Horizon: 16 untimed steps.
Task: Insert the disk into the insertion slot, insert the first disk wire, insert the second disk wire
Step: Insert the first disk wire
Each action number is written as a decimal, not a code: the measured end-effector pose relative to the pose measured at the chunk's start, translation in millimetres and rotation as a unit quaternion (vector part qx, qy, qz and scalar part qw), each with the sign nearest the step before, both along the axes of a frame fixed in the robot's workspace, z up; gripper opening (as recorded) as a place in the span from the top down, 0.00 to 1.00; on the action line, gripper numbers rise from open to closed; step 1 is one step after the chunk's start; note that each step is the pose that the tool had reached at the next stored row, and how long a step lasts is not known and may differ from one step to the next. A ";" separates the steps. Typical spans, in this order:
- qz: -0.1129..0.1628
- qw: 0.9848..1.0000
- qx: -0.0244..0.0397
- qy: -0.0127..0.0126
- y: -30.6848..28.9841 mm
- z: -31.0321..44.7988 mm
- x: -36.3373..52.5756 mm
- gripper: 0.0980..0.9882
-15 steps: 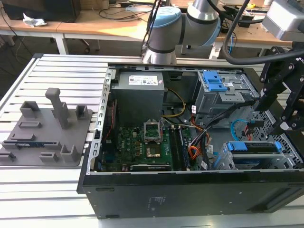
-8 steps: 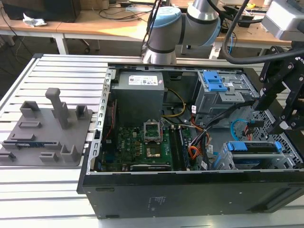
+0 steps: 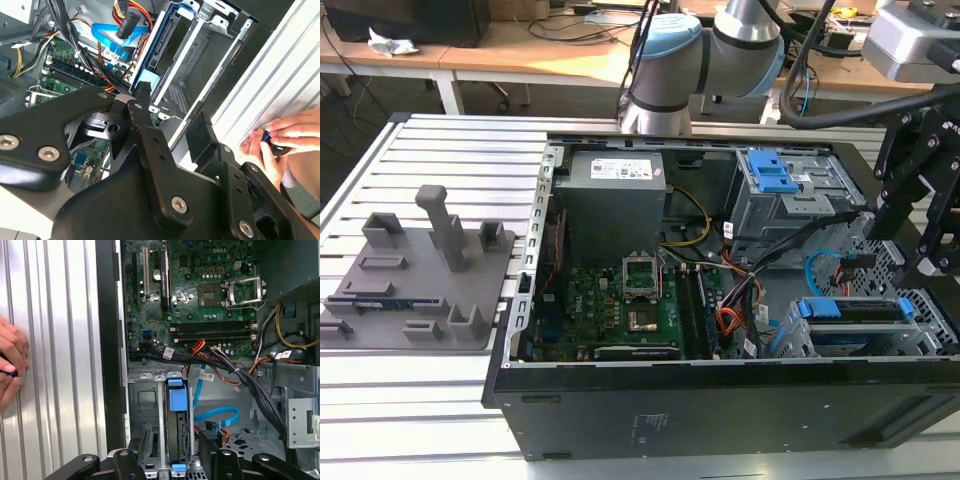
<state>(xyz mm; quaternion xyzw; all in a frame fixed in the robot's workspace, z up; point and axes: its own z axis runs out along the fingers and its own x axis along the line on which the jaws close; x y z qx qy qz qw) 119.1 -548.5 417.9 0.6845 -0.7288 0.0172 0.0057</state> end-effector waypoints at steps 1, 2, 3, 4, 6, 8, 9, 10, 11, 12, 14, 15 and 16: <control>-0.001 1.000 -0.003 0.000 0.9 -0.2 -1.0 0.48; -0.001 1.000 -0.008 0.000 6.6 -0.4 -0.9 0.48; -0.001 1.000 -0.009 0.000 10.7 -0.2 -0.8 0.48; -0.001 1.000 -0.010 0.000 18.2 -0.3 -0.6 0.48; -0.001 1.000 -0.010 0.000 29.1 -0.3 0.2 0.48; -0.001 1.000 -0.013 0.000 39.6 -0.6 1.3 0.48; -0.001 1.000 -0.018 0.000 42.7 -0.9 2.2 0.48; -0.001 1.000 -0.025 0.000 44.9 -1.1 3.4 0.48; -0.001 0.999 -0.035 0.000 46.2 -1.1 4.8 0.48; -0.001 0.999 -0.046 0.000 47.1 -1.2 6.2 0.48; -0.001 0.998 -0.069 0.000 48.1 -1.1 9.5 0.48; -0.001 0.996 -0.085 0.001 48.5 -1.2 11.6 0.48; -0.001 0.996 -0.093 0.001 48.8 -1.2 12.7 0.48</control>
